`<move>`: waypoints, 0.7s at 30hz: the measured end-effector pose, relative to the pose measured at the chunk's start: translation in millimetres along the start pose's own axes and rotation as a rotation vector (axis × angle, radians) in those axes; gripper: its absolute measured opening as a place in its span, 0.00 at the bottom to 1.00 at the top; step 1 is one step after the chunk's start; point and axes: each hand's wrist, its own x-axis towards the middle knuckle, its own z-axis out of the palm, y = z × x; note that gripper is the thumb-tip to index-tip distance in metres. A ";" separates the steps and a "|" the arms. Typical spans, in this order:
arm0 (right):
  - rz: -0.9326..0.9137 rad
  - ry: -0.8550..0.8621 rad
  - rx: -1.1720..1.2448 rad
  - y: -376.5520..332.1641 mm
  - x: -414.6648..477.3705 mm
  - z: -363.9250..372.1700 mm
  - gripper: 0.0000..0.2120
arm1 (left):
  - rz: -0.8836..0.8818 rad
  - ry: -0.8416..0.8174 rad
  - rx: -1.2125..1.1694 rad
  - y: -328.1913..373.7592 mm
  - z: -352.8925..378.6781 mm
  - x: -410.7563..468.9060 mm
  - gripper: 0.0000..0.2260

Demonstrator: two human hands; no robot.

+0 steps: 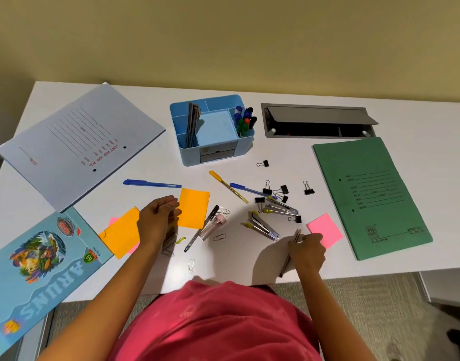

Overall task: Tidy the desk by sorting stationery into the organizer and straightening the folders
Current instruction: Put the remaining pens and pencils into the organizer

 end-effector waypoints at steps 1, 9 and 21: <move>-0.022 -0.016 0.026 -3.3 -0.8 -1.5 0.18 | -0.017 0.008 -0.048 2.5 -3.9 1.2 0.11; -0.615 -0.016 0.425 -77.8 -37.2 -9.7 0.09 | 0.012 0.190 -0.085 13.7 -63.1 10.6 0.10; -0.989 -0.095 0.650 -225.4 -72.0 23.0 0.06 | 0.107 0.172 0.179 -30.2 -83.3 -12.1 0.13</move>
